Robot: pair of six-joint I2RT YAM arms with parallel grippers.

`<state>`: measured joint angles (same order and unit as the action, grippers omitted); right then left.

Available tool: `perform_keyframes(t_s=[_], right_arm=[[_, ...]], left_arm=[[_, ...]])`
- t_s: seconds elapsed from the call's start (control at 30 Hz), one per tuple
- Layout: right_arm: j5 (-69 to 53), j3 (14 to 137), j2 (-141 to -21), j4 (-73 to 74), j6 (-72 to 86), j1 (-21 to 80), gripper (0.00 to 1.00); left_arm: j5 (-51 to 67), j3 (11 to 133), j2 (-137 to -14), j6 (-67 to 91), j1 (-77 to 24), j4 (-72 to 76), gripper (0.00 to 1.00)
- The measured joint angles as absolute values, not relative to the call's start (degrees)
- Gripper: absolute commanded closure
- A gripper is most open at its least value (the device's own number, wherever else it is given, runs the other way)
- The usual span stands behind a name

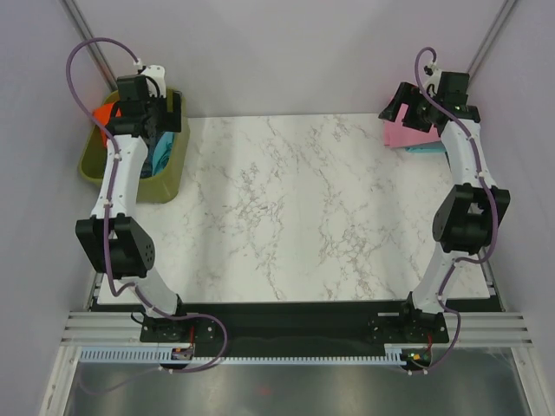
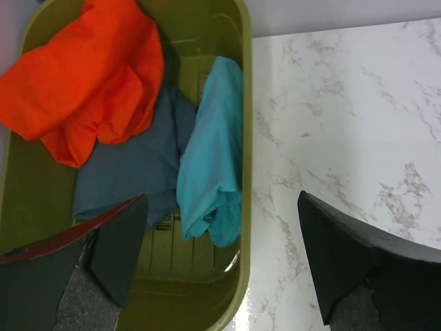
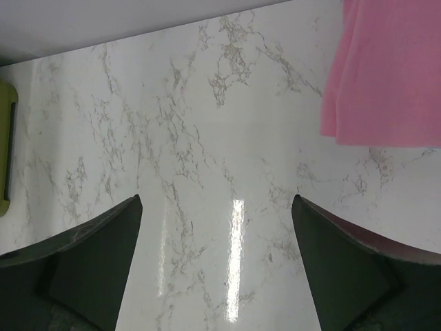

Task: Fold and stack the t-shirts
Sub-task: Grab the tshirt from the pile

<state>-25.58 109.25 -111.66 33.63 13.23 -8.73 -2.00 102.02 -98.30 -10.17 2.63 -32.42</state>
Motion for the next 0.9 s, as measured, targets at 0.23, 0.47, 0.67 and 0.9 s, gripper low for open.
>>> perform_keyframes(t_s=[0.23,0.47,0.67,0.9], right_arm=[[-29.39,110.59,-114.52,32.93,9.1,-8.8,0.02],[-34.87,110.74,-116.9,31.7,8.05,-8.45,0.02],[-36.32,109.95,-117.84,31.7,7.49,-8.08,0.02],[-36.71,109.08,-118.15,31.83,6.26,-8.03,0.02]], left_arm=[[-4.51,102.28,-101.21,-11.38,7.84,-31.99,0.11],[-4.49,102.24,-103.79,-11.27,14.94,-32.05,0.19],[-4.14,102.24,-108.14,-11.25,15.42,-32.69,0.23],[-4.73,102.32,-115.39,-11.62,16.19,-32.56,0.22]])
